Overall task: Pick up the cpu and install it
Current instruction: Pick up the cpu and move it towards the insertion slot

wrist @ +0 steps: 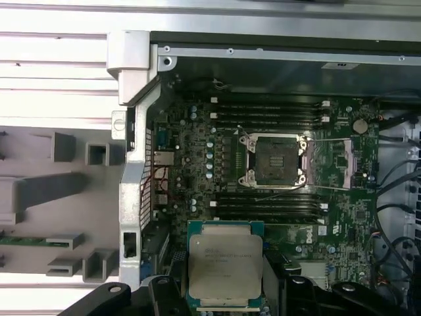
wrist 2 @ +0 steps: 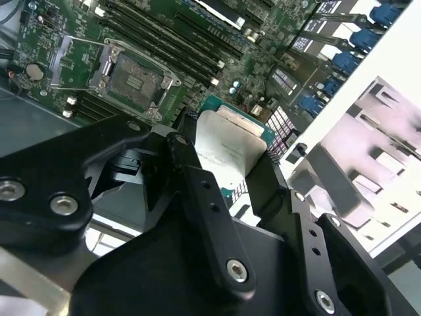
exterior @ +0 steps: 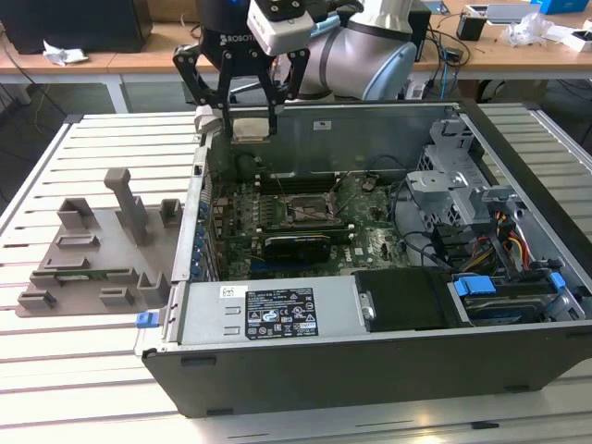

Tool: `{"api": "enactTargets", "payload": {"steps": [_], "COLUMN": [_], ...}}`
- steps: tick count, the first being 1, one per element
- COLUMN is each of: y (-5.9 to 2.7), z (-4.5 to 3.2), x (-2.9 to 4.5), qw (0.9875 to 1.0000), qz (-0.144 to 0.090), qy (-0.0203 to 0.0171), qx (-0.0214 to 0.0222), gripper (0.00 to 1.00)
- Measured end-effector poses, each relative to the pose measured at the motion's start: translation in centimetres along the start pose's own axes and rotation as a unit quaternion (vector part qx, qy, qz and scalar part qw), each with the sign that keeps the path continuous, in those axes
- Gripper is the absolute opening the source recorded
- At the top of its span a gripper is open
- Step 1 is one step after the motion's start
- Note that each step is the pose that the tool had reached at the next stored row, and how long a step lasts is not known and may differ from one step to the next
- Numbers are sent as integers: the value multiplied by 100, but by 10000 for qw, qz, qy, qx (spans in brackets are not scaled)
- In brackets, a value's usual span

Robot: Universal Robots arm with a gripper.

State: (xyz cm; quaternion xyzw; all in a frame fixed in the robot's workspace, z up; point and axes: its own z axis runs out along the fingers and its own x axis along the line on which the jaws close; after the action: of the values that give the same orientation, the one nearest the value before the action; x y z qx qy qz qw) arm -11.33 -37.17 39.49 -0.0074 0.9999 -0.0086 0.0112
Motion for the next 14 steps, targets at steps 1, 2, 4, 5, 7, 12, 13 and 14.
{"api": "enactTargets", "payload": {"steps": [1, 2, 4, 5, 7, 12, 13, 14], "y": [0, 0, -1, 0, 3, 44, 57, 64], "z": [2, 3, 13, 20, 42, 128, 141, 149], "x": [-10, -20, -47, -60, -80, -158, -178, -190], "qw": [10000, 10000, 10000, 10000, 10000, 10000, 10000, 10000], "qz": [0, 0, -1, -1, 0, 0, 0, -1], "qy": [0, 1, 1, 3, 6, 16, 17, 19], "qx": [1, 3, 4, 5, 4, 4, 5, 5], "gripper": [54, 54, 54, 54, 54, 54, 54, 54]}}
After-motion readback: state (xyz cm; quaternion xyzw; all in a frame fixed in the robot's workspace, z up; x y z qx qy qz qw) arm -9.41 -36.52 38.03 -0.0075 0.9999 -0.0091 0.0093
